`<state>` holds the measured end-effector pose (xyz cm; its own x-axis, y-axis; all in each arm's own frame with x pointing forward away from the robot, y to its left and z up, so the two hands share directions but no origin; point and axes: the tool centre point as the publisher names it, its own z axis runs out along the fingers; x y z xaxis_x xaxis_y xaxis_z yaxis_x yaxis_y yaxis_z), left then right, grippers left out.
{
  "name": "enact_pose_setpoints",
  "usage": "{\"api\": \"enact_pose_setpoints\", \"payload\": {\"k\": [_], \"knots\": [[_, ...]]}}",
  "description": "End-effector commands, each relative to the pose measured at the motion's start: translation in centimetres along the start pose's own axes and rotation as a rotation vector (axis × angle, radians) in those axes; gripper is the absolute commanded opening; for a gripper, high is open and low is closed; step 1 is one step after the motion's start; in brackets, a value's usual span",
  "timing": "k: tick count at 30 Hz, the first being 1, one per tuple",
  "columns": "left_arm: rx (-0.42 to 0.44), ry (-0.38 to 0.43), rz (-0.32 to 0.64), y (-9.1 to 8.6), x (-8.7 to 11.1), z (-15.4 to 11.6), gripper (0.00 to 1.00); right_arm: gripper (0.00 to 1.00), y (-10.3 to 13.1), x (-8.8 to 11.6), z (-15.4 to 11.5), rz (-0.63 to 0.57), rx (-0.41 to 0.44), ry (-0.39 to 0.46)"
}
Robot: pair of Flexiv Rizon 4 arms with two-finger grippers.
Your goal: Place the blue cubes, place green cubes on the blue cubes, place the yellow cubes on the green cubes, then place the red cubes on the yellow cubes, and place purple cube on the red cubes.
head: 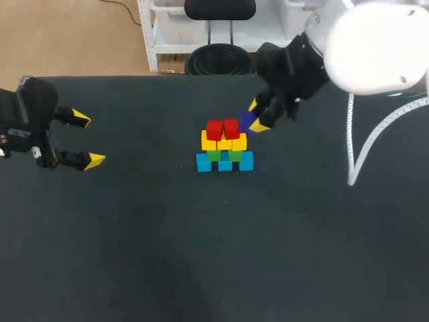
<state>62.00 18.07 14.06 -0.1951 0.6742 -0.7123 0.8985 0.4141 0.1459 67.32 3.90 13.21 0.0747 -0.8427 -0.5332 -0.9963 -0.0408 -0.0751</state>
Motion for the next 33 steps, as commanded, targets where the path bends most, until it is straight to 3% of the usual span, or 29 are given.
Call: {"api": "enact_pose_setpoints", "payload": {"k": [1,12,33], "knots": [[-0.002,-0.008,0.003,0.0,0.2,0.0,1.00,0.00,-0.9,-0.7,0.4,-0.004,-0.003,0.005],[-0.002,-0.008,0.003,0.0,0.2,0.0,1.00,0.00,-2.9,-1.5,1.4,0.041,0.004,0.005],[-0.002,-0.008,0.003,0.0,0.2,0.0,1.00,0.00,-3.6,-2.4,3.2,0.066,-0.028,0.012]]}}
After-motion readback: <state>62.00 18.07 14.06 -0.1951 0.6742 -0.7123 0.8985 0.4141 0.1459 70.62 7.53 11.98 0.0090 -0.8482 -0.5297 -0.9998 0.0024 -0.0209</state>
